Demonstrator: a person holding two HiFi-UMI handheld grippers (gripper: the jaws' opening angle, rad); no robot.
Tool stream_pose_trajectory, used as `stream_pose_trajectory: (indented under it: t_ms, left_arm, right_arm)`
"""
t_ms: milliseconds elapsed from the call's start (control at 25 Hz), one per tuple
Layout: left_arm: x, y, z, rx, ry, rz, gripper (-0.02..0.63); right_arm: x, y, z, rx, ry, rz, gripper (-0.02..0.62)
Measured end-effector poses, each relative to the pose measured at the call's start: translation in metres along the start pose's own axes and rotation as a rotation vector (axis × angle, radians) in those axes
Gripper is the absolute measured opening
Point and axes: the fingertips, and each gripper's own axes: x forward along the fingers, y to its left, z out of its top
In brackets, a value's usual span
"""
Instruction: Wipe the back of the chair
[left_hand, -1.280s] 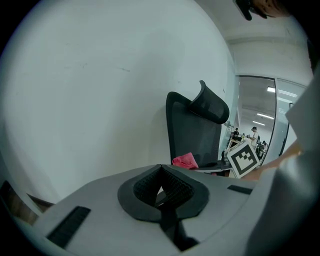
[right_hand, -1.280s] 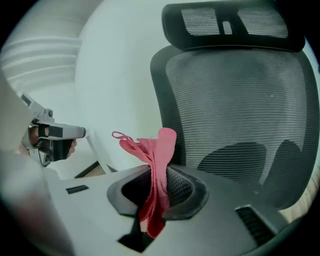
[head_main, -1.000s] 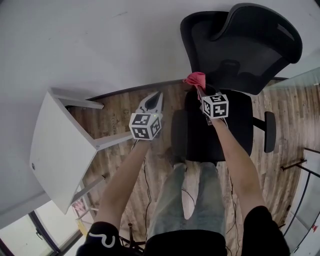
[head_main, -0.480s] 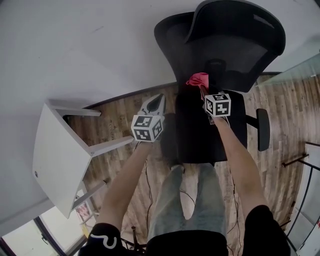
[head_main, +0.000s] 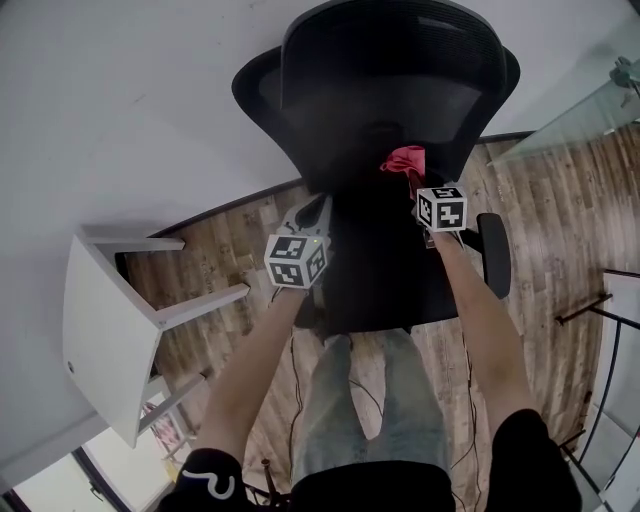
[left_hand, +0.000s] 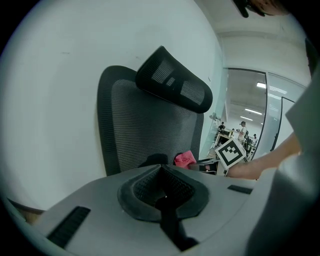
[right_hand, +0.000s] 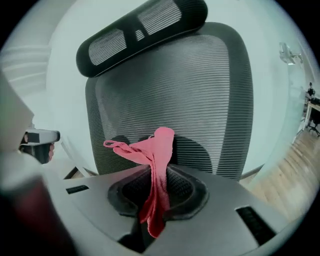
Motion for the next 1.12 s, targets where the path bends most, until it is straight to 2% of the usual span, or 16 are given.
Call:
stream_pose_trajectory:
  t_ms: [360, 640, 840, 1120]
  left_arm:
    - [0.045, -0.058, 0.010, 0.031, 0.014, -0.054, 0.025]
    - [0.059, -0.083, 0.010, 0.024, 0.025, -0.086, 0.023]
    - [0.055, -0.082, 0.003, 0.016, 0.036, -0.089, 0.025]
    - [0.032, -0.067, -0.009, 0.019, 0.047, -0.091, 0.025]
  right_arm:
    - [-0.035, -0.099, 0.000, 0.059, -0.010, -0.100, 0.063]
    - [-0.061, -0.149, -0.007, 0.114, -0.021, -0.183, 0.066]
    - [-0.071, -0.148, -0.017, 0.146, -0.029, -0.186, 0.067]
    - [-0.069, -0.099, -0.024, 0.181, -0.057, -0.116, 0.066]
